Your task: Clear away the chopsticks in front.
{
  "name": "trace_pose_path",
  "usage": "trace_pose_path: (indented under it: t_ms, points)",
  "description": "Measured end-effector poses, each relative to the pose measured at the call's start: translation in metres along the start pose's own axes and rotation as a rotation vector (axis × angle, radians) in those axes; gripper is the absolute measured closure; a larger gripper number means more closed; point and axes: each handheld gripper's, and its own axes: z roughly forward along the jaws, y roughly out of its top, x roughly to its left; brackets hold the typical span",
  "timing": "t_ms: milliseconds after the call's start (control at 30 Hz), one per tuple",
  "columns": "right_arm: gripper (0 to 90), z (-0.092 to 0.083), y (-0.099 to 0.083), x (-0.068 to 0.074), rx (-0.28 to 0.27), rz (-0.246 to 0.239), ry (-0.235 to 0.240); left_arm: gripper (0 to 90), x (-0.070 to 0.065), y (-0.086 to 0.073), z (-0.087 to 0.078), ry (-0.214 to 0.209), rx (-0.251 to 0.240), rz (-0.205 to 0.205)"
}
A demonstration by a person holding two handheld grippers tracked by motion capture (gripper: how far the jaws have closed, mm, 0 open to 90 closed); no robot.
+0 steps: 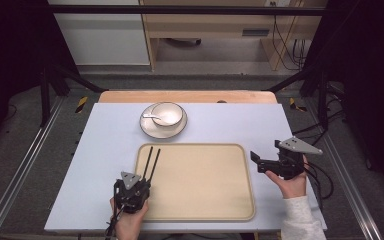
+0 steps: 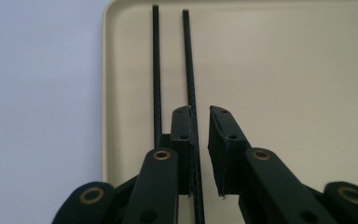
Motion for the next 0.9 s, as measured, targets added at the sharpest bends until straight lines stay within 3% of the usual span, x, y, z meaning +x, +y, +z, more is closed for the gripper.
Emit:
trace_pose_path:
  t_ms: [200, 367, 467, 500, 633, 900]
  points:
    - [4.3, -0.002, 0.000, -0.001, -0.007, 0.007, 0.000, 67.4, 0.007, 0.024, -0.011, -0.036, -0.079, 0.045]
    - [4.3, -0.005, 0.001, -0.002, -0.016, 0.010, 0.000, 58.2, 0.019, 0.045, -0.018, -0.079, -0.107, 0.101]
    - [4.1, -0.006, 0.001, -0.002, -0.020, 0.014, 0.001, 51.5, 0.024, 0.054, -0.022, -0.044, -0.098, 0.167]
    - [4.1, -0.006, 0.001, -0.002, -0.021, 0.016, 0.002, 49.8, 0.026, 0.056, -0.023, -0.050, -0.088, 0.180]
    - [3.5, -0.006, 0.001, -0.002, -0.025, 0.018, 0.005, 42.5, 0.042, 0.062, -0.026, -0.144, -0.081, 0.169]
    - [3.2, -0.007, 0.000, -0.005, -0.022, 0.021, -0.001, 26.0, 0.073, 0.062, -0.018, -0.179, -0.104, 0.183]
